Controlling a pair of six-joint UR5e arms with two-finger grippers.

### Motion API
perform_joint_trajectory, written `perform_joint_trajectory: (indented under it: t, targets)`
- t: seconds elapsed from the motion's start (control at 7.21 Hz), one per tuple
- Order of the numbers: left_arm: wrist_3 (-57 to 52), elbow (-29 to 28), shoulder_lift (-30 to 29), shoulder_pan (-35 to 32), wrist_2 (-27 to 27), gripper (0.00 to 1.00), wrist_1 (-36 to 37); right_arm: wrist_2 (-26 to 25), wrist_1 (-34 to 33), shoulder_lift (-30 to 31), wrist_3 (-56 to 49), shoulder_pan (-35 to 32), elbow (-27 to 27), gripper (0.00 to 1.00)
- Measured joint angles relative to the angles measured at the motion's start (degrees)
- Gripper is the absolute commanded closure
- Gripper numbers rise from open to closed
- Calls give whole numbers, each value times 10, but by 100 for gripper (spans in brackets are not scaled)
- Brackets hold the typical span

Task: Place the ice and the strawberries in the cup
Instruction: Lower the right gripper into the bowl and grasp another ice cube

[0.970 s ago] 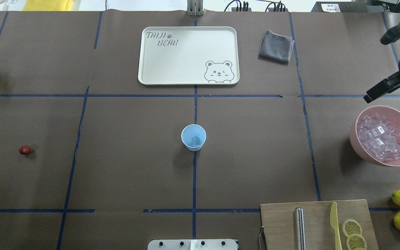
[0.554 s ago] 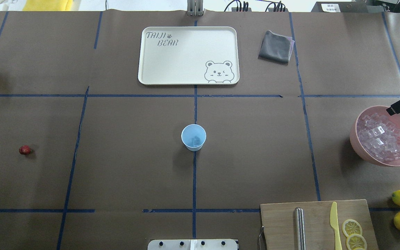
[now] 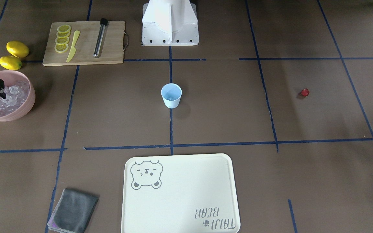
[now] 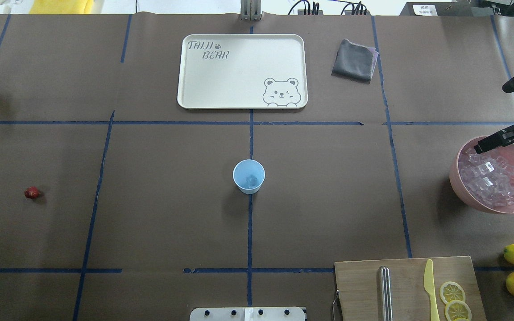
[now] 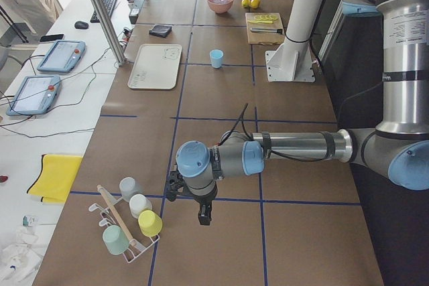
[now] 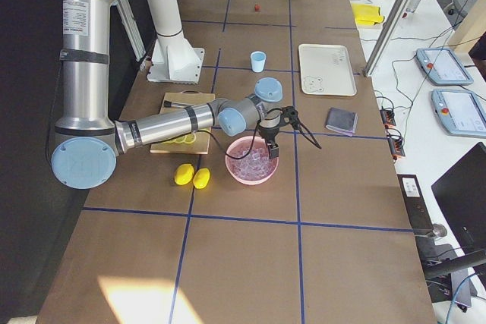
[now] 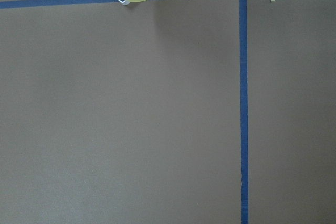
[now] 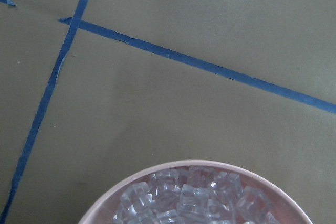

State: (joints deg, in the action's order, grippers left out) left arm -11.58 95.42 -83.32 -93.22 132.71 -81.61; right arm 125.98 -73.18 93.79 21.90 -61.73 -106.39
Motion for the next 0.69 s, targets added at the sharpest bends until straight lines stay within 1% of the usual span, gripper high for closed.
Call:
perform_joint_trajectory:
  t: [0.69]
  targets:
    - [0, 0, 0, 0, 0, 0, 1, -9, 5, 21, 18, 34, 0, 13]
